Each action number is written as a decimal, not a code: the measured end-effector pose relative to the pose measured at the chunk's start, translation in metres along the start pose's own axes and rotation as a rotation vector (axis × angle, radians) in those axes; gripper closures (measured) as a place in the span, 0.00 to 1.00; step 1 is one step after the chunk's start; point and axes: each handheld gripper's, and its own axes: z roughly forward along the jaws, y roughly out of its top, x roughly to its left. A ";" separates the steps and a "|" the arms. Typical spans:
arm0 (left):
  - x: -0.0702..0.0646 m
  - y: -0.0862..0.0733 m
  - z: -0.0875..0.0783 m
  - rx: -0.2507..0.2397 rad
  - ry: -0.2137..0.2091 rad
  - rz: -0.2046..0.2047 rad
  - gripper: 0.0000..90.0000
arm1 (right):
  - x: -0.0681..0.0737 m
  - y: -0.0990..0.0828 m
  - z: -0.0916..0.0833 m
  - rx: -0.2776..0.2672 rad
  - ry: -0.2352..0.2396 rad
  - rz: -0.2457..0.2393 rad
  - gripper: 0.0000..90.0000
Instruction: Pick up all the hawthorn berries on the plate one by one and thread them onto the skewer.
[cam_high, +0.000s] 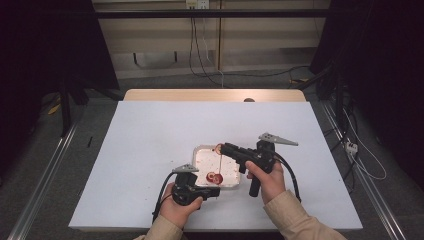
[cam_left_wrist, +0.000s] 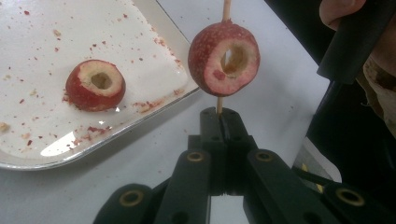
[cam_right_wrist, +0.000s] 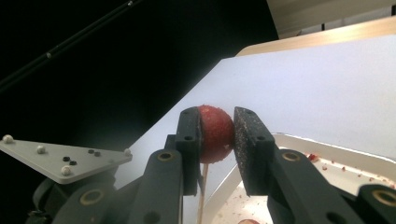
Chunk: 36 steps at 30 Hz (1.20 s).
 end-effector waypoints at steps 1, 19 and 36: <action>-0.001 0.000 0.001 -0.002 -0.005 0.000 1.00 | 0.001 0.000 0.000 0.001 0.003 -0.001 0.80; 0.000 0.000 -0.001 -0.015 0.020 0.039 1.00 | 0.002 -0.003 0.004 0.009 0.013 -0.016 0.81; -0.004 0.001 0.000 -0.025 0.036 0.064 1.00 | -0.006 0.000 0.001 0.004 0.006 0.097 0.55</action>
